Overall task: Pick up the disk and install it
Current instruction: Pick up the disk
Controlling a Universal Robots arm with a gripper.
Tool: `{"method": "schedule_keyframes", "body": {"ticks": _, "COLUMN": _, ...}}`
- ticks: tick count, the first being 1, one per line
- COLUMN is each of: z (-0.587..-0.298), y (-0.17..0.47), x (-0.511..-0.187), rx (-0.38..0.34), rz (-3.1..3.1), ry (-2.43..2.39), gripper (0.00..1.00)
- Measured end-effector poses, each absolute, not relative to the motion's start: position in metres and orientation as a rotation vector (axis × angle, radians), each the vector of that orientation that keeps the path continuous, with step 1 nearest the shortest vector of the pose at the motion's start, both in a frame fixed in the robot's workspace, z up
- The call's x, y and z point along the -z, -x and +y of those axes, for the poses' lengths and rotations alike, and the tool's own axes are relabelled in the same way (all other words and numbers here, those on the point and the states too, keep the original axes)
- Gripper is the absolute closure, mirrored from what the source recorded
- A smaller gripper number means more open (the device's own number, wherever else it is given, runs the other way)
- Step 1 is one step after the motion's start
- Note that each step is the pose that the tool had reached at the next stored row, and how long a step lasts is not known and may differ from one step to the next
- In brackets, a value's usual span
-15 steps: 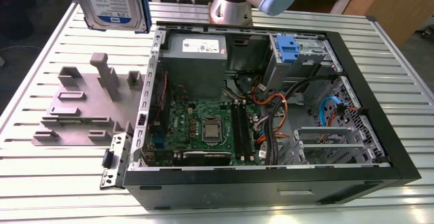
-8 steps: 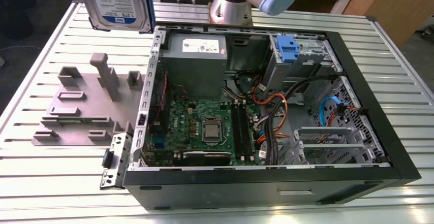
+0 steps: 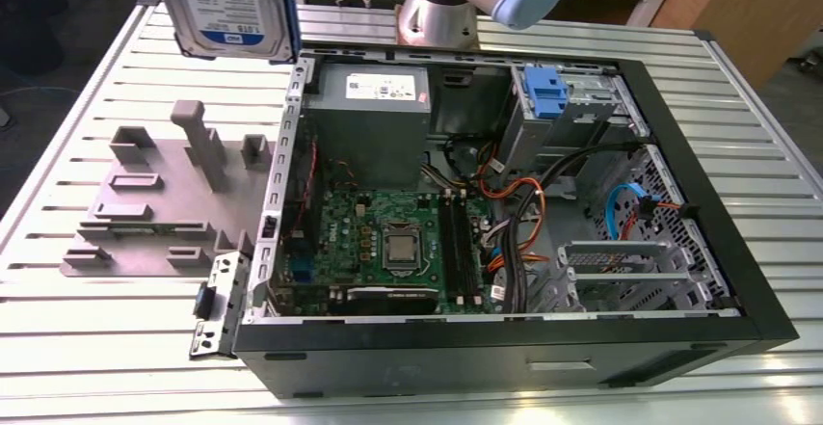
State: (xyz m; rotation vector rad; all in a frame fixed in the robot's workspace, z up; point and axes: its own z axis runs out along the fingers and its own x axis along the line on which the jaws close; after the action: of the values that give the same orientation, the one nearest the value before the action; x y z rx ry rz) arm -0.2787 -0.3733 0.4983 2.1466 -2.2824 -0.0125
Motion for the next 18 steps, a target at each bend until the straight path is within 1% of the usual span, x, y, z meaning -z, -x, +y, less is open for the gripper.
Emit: {"method": "schedule_keyframes", "body": {"ticks": 18, "z": -0.373, "y": 0.263, "x": -0.498, "rx": 0.013, "rz": -2.282, "ry": -2.147, "gripper": 0.64}}
